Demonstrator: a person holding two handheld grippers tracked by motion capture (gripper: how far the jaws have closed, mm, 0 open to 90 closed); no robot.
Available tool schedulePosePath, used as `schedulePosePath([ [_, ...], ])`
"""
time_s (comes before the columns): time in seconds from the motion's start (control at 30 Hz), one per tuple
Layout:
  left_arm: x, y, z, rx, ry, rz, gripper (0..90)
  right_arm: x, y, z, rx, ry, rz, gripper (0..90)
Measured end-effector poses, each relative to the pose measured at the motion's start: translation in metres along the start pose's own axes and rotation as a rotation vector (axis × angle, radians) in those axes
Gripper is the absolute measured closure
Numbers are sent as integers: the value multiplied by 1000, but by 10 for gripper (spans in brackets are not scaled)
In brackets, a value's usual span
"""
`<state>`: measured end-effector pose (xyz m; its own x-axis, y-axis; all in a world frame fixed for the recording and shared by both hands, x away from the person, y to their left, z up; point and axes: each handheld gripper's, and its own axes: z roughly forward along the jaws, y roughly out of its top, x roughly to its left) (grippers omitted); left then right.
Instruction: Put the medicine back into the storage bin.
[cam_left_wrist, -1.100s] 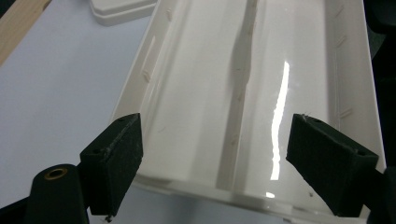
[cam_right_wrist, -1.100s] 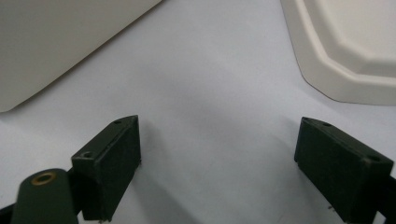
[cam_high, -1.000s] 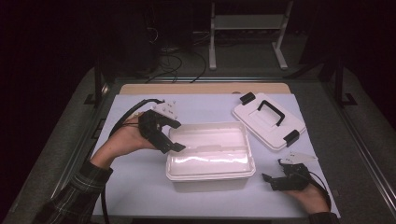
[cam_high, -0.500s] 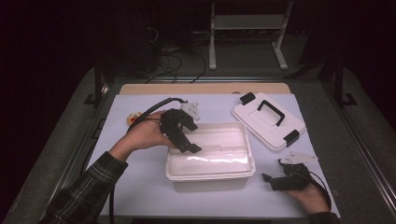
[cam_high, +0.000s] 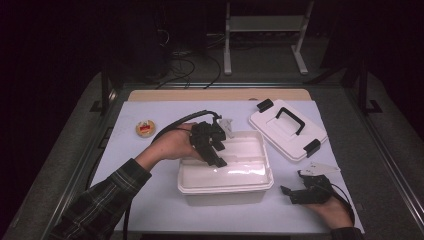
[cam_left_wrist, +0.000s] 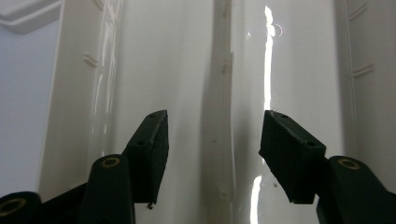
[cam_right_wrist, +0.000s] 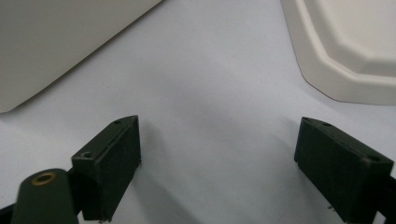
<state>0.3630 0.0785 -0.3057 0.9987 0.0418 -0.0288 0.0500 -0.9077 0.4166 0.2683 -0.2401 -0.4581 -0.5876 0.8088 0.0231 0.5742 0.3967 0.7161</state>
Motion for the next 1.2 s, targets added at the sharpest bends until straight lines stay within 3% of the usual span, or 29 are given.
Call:
schedulePosePath([
  [0.73, 0, 24, 10, 128, -48, 18, 876, 0, 0, 0, 1, 1, 0, 139],
  [1.2, -1, 27, 8, 140, -37, 24, 889, 0, 0, 0, 0, 1, 0, 139],
])
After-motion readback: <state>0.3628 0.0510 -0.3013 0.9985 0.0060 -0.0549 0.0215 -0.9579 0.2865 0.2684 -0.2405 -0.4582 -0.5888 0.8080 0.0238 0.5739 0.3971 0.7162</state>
